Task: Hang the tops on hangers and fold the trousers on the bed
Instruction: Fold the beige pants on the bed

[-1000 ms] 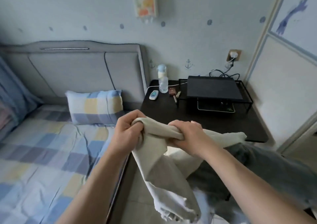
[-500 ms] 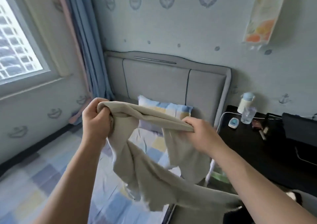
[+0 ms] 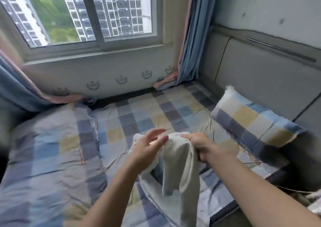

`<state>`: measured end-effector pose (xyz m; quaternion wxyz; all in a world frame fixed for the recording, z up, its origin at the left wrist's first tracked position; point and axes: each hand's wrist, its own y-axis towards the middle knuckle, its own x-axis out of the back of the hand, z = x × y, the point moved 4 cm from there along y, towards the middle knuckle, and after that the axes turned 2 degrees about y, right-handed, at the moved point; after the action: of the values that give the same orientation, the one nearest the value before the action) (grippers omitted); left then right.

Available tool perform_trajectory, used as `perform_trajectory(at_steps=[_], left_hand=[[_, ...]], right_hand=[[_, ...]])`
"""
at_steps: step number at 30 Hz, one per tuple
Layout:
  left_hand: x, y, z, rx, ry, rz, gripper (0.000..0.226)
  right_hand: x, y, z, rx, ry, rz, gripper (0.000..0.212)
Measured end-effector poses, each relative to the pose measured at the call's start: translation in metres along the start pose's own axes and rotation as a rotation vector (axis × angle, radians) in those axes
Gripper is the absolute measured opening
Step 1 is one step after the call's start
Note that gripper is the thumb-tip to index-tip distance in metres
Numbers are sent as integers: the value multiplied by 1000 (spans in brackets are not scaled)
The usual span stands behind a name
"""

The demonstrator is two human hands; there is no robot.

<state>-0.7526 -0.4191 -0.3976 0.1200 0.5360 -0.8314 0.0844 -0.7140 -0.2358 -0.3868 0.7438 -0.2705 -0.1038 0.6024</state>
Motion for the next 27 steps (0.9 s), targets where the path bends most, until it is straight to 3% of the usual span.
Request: perform_trajectory(at_steps=[2,5,7,9,13,16,19,21,24,27], left_hand=[[-12,-24,31,111,-18,20,75],[-29,-43,54,155,26,-78,102],[-39,-44,60,141,53,-151,108],[-46,-39,63,171,109,-264,93],[-44,-21,59,184,184,-471,34],[-50,-9,51,114,137,-477,34],[-60,-5,46,225,-206,-484,31],[-64,-4,49,315,-400,-551,23],[-67,-10,48,417,-607,-607,26],[-68,-15,46,462,-727,-620,34]], right_hand=[[-17,19,-16,-103,86,65,21],[-38,33,-28,-195,118,220,22],[-43,39,-33,-229,100,302,22],[-42,45,-32,-226,85,359,27],[-24,54,-24,-192,-20,506,27],[3,64,-23,-173,-82,544,21],[30,77,-20,-47,-223,506,22],[45,84,-24,55,-400,509,35],[52,88,-40,141,-630,619,73],[46,92,-61,150,-709,747,76]])
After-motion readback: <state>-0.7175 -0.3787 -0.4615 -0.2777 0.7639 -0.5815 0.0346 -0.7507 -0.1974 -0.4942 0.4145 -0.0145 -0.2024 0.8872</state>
